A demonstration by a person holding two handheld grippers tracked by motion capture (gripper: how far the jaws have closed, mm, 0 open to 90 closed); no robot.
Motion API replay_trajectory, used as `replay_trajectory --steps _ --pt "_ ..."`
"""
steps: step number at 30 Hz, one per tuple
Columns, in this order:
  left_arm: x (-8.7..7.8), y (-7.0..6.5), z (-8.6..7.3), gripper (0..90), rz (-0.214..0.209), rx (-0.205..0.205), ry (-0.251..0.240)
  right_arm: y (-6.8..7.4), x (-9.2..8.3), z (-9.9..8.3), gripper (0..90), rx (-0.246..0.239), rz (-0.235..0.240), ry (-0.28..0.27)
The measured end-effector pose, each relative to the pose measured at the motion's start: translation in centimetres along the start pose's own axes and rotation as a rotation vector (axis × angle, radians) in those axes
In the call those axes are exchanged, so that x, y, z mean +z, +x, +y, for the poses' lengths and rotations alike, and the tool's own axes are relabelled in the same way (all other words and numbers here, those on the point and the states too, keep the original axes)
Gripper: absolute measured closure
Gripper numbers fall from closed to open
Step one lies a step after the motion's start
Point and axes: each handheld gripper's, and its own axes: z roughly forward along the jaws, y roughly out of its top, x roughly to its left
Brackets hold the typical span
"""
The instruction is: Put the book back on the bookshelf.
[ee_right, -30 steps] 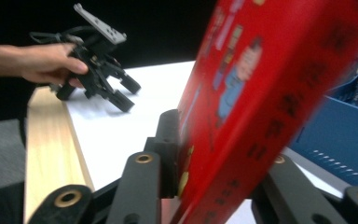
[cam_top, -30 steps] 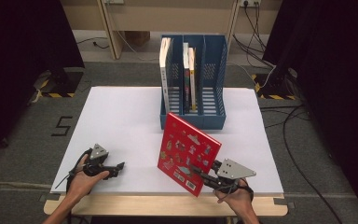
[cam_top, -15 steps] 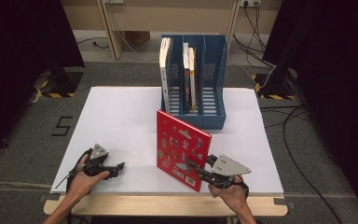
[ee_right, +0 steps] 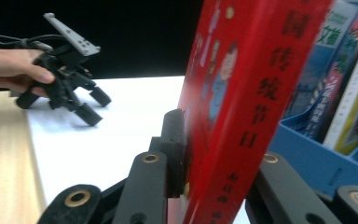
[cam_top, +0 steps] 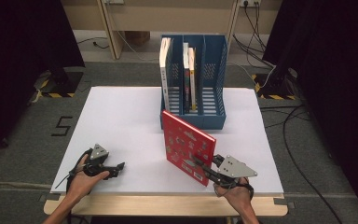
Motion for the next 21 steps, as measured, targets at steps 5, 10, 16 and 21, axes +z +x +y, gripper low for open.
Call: replay_trajectory --steps 5,10,16,21 --pt "0.0 0.0 0.0 16.1 0.001 0.000 0.000 -0.1 -0.2 -0.4 75.8 0.048 0.000 0.009" --pt "0.0 0.0 0.0 16.1 0.000 0.000 0.000 -0.1 0.2 -0.3 75.8 0.098 0.010 -0.014" --pt "0.0 0.0 0.0 16.1 0.000 0.000 0.000 -0.3 1.2 0.0 76.0 0.140 0.029 -0.038" --pt "0.0 0.0 0.0 16.0 0.001 0.000 0.000 -0.3 1.5 0.1 75.9 0.160 0.023 -0.037"
